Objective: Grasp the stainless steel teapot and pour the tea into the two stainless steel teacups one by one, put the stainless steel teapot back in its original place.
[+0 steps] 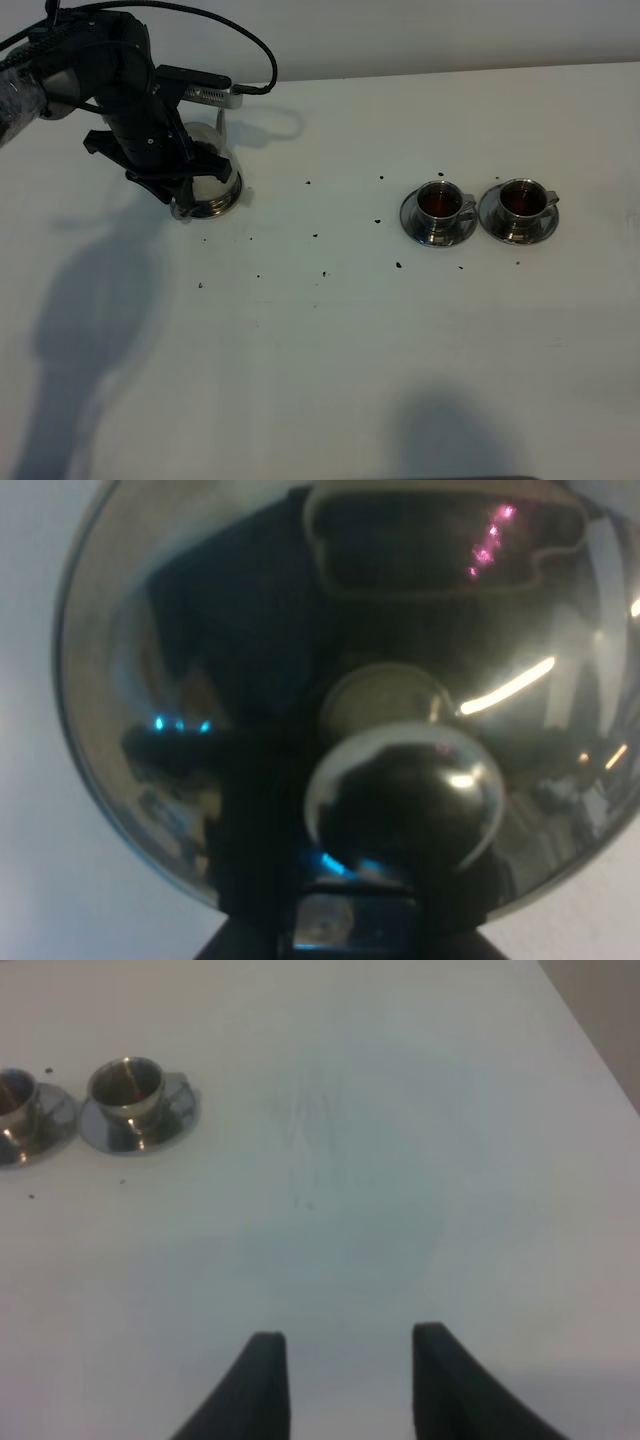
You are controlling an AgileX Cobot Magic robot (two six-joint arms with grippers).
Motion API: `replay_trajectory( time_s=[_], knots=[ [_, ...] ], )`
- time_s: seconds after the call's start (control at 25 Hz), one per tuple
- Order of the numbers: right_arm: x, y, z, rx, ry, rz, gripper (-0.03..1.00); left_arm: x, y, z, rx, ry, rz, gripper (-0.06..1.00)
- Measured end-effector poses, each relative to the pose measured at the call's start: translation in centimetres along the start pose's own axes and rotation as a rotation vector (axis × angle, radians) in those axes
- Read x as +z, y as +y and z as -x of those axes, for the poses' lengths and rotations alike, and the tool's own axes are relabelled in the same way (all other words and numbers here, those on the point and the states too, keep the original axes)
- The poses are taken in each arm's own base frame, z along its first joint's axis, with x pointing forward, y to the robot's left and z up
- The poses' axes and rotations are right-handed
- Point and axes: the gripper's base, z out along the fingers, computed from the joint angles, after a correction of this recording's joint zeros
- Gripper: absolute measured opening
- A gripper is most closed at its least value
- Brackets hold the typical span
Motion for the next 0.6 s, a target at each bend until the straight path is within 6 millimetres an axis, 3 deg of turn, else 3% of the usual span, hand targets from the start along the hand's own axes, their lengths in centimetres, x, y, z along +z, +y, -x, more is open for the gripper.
replay_trajectory(
  time_s=[0.6],
  knots=[
    [0.0,0.0,0.0,0.001,0.0,0.0,0.29,-1.6,0.0,-0.4,-0.002,0.001,-0.004,0.23]
  ],
)
